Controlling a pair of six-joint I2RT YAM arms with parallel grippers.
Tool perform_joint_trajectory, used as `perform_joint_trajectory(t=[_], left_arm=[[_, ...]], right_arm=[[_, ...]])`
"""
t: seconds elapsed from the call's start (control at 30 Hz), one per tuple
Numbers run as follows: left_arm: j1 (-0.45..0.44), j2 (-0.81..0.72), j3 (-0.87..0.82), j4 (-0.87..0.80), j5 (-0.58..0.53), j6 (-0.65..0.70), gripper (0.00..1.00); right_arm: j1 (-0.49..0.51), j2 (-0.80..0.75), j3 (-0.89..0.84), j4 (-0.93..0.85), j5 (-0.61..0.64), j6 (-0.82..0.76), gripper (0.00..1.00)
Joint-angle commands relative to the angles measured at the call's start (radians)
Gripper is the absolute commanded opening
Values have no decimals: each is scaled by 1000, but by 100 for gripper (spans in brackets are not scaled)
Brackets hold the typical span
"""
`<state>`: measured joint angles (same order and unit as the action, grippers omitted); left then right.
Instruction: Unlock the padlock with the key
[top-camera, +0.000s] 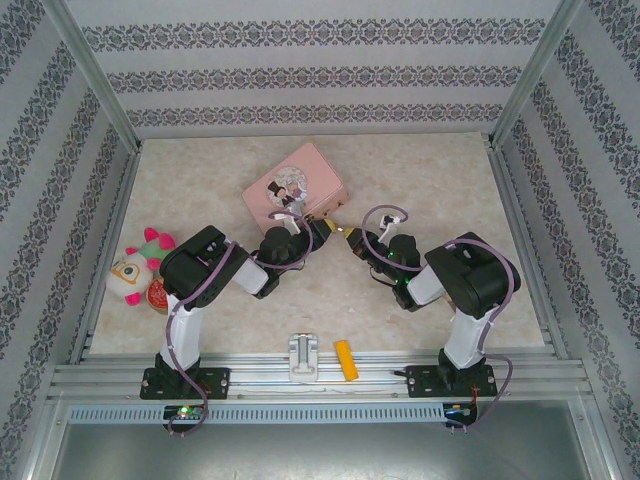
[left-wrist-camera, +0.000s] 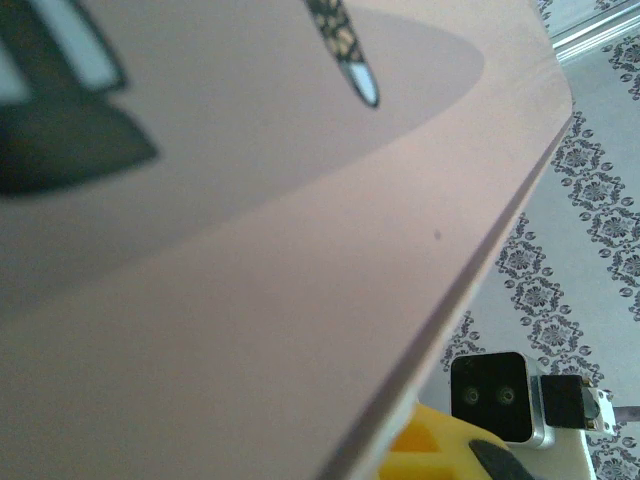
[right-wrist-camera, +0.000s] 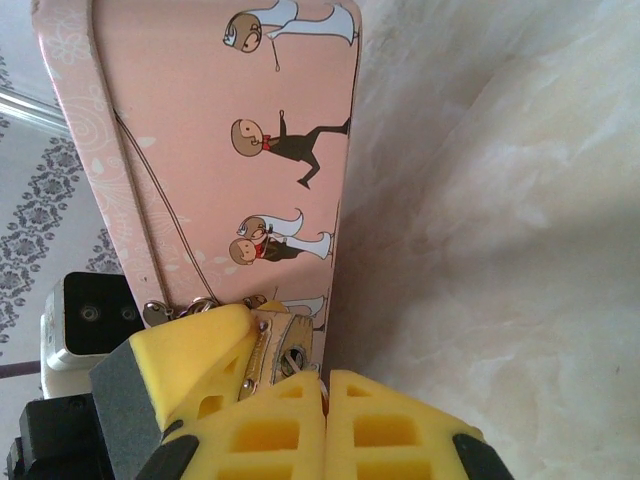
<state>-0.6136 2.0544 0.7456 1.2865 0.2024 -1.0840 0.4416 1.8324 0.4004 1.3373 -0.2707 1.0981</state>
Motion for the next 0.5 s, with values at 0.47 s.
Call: perform_joint_trajectory(t=[0.47], left_arm=[[-15, 91, -28, -136, 136, -313, 0]], right_arm=[[0, 13, 36, 48, -75, 31, 0]])
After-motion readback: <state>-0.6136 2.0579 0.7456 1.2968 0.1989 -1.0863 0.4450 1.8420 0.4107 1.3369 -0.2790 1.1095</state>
